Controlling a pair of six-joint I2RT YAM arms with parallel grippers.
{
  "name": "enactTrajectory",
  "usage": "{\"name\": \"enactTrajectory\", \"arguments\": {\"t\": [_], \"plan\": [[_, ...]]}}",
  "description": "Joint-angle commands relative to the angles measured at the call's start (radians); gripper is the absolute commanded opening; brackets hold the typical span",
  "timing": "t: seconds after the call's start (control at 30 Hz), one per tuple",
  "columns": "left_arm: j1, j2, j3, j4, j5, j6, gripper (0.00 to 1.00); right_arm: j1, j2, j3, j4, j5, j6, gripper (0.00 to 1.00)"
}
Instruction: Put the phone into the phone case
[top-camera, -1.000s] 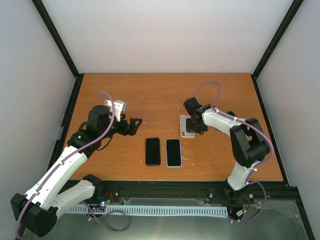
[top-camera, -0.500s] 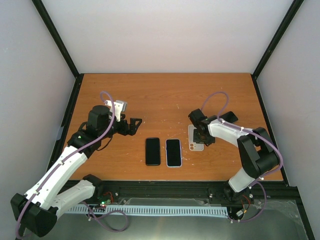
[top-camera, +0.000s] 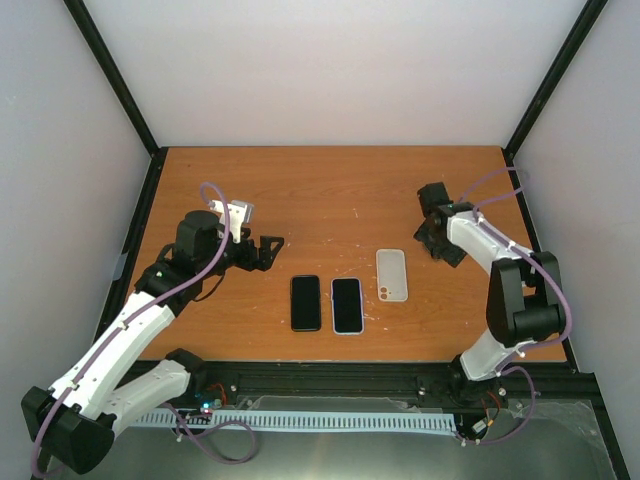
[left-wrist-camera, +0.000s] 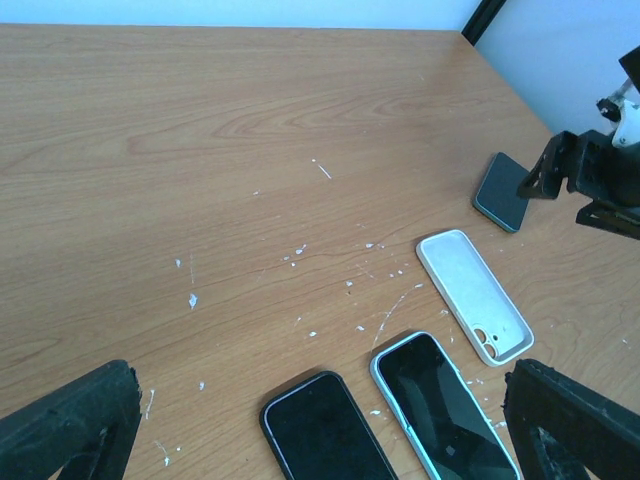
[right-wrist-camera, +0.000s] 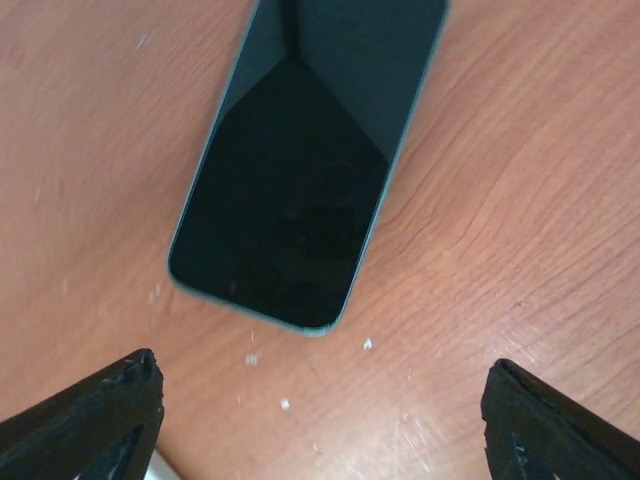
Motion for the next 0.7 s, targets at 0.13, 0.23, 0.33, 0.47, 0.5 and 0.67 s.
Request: {"name": "enactTrajectory", "arguments": {"t": [0.13, 0.23, 0.33, 0.47, 0.5, 0.67], "plan": [[0.007, -0.016, 0.011, 0.003, -0.021, 0.011, 0.99, -0.144, 0.133, 0.112, -0.053, -0.015, 0.355, 0.89], [0.007, -0.014, 0.014, 0.0, -0.024, 0.011, 1.0, -0.183, 0.189, 0.14, 0.004, -0.084, 0.378, 0.89], [0.007, -0.019, 0.012, 0.0, -0.033, 0.01, 1.0, -0.202, 0.234, 0.175, 0.019, -0.103, 0.396, 0.9], [0.007, -0.021, 0.012, 0.0, -0.043, 0.01, 1.0, -0.23, 0.283, 0.195, 0.045, -0.168, 0.408, 0.9], [0.007, -0.021, 0.012, 0.001, -0.044, 0.009, 1.0, -0.237, 0.295, 0.202, 0.041, -0.178, 0.408, 0.9], [0.007, -0.014, 0.012, -0.001, -0.049, 0.008, 0.99, -0.257, 0.324, 0.216, 0.054, -0.189, 0.401, 0.9]]}}
